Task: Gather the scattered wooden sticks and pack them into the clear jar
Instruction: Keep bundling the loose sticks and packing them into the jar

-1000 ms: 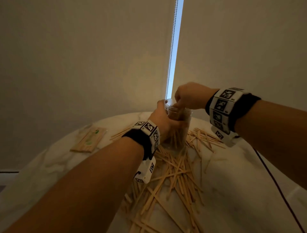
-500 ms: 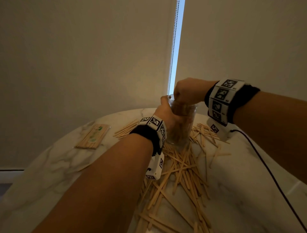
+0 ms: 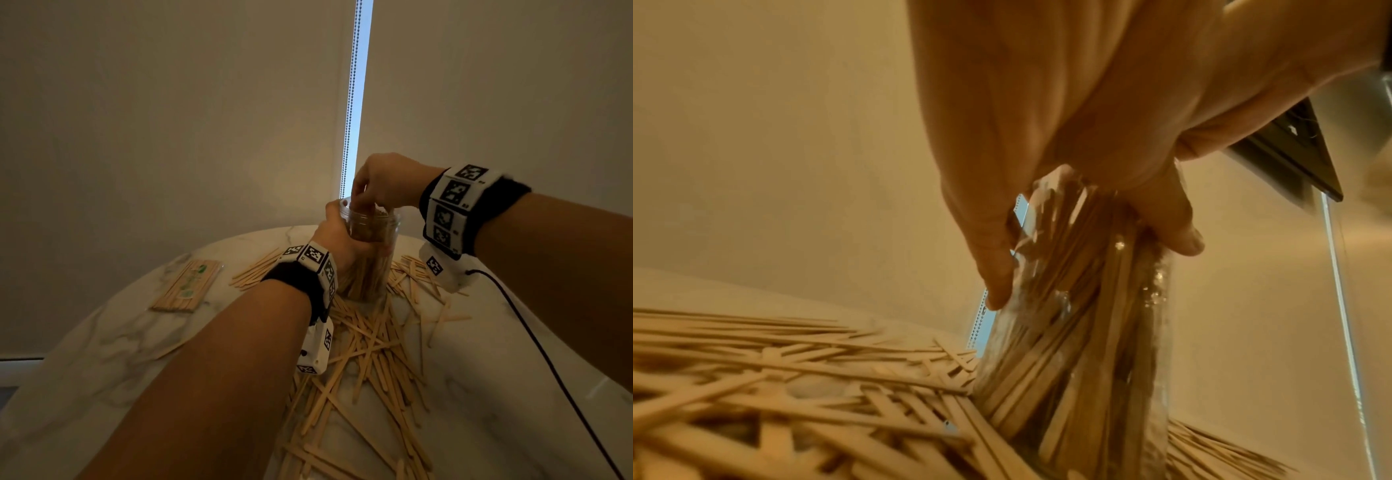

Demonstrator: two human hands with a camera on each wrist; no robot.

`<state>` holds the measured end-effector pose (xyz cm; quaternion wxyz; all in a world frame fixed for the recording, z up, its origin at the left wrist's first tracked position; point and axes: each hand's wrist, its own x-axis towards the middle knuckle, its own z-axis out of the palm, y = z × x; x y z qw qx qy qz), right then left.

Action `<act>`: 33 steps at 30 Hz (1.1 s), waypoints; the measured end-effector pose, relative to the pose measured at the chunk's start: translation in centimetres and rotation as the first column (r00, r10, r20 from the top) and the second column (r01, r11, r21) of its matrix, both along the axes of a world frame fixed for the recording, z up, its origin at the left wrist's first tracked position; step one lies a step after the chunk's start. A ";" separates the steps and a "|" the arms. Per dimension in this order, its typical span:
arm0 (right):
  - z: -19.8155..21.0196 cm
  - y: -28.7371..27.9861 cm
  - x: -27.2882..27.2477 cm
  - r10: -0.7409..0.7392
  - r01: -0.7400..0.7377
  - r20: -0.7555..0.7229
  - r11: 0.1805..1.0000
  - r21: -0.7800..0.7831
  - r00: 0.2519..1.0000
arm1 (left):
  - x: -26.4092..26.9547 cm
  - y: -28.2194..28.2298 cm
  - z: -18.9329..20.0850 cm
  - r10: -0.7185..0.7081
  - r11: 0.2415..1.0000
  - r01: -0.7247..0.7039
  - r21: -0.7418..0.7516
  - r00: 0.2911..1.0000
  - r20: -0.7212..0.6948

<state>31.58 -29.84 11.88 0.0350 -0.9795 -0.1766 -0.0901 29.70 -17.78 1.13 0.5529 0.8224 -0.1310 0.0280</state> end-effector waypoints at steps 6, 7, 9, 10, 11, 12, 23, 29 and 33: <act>-0.7 -0.8 -0.7 -0.046 0.049 0.043 0.998 -0.051 0.998 | 0.3 0.1 -0.4 -0.011 0.999 0.012 -0.034 1.000 0.021; -0.9 -1.0 -0.9 -0.059 0.060 0.037 0.998 -0.029 0.998 | 0.3 0.2 -0.4 -0.010 0.999 0.011 -0.035 1.000 0.022; -1.4 -1.0 -1.3 -0.061 0.065 -0.048 0.996 0.064 0.997 | 0.3 0.2 -0.6 -0.011 0.999 0.012 -0.037 1.000 0.021; -1.9 -0.8 -1.7 -0.054 0.067 -0.097 0.989 0.132 0.994 | 0.2 0.0 -0.6 -0.009 0.999 0.010 -0.031 1.000 0.024; -2.4 -0.5 -2.0 -0.057 0.076 -0.118 0.983 0.166 0.991 | 0.2 -0.2 -0.5 -0.002 1.000 0.002 -0.022 0.999 0.037; -2.9 -0.1 -2.3 -0.076 0.095 -0.119 0.982 0.164 0.990 | 0.1 -0.3 -0.5 0.009 1.000 -0.009 -0.012 0.998 0.054; -0.2 -2.4 -3.9 -0.080 0.059 -0.236 0.994 -0.095 0.969 | -0.1 0.0 -0.8 -0.013 0.998 0.014 -0.068 1.000 0.021; -0.8 -2.0 -5.1 -0.080 0.072 -0.226 0.996 -0.044 0.971 | 0.0 -0.1 -1.2 0.060 0.998 -0.060 0.013 0.998 0.025; -0.3 -3.1 -7.6 -0.009 0.004 0.041 0.992 0.126 0.999 | -2.1 0.8 -0.7 0.102 0.981 -0.092 0.172 0.993 -0.051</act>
